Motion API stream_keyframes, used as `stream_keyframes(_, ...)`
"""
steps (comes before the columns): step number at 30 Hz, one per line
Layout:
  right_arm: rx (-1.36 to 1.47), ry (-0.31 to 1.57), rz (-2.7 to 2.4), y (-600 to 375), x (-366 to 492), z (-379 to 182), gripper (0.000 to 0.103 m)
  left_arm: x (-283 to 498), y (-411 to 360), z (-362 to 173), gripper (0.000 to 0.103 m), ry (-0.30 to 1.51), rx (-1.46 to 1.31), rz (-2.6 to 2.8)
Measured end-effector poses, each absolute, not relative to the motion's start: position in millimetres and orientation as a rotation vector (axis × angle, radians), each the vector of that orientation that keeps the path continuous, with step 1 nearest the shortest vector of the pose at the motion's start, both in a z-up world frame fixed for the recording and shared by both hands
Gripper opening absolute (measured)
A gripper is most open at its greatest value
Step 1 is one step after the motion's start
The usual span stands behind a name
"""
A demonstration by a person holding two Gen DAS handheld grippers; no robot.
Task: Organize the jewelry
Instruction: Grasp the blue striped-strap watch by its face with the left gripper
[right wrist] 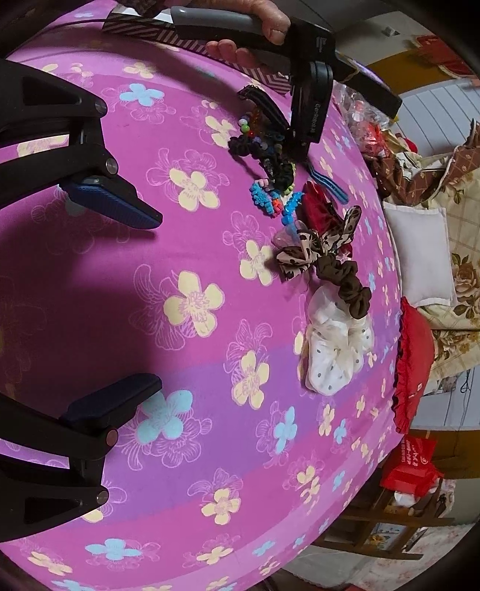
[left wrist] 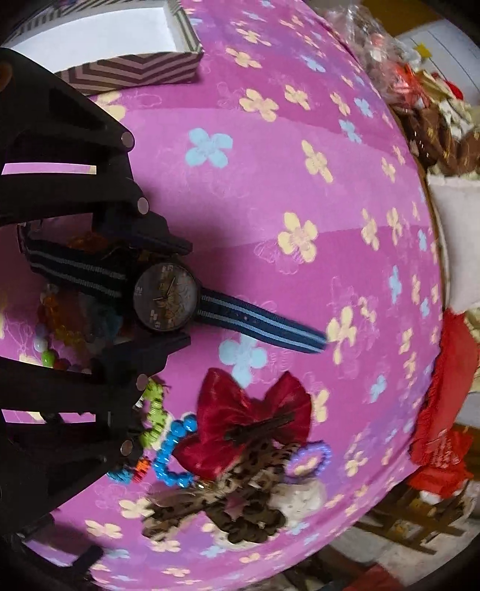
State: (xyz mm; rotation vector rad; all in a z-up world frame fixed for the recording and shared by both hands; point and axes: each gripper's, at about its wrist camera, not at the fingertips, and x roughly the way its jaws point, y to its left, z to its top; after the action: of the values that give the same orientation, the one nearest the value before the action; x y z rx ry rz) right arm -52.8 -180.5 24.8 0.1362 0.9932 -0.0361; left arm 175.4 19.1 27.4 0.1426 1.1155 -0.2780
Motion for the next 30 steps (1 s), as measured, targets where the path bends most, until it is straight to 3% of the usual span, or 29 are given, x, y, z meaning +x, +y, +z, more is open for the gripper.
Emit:
stream_keyframes(13, 0.270, 0.994, 0.045, -193.9, -38.8, 46.4, 0.078, 77.2, 53.4, 111.2, 0.042, 0.969, -0.091, -0.321)
stream_keyframes(15, 0.298, 0.998, 0.093, -188.8, -28.5, 50.6, 0.075, 56.9, 64.4, 119.0, 0.042, 0.956, -0.137, -0.316)
stream_keyframes(17, 0.316, 1.004, 0.130, -179.3, -16.4, 54.9, 0.062, 37.4, 74.4, 124.9, 0.042, 0.936, -0.162, -0.301)
stream_keyframes(30, 0.429, 1.096, 0.226, -117.1, 47.6, 26.5, 0.059, -28.4, 124.5, 128.9, 0.042, 0.841, -0.180, -0.241)
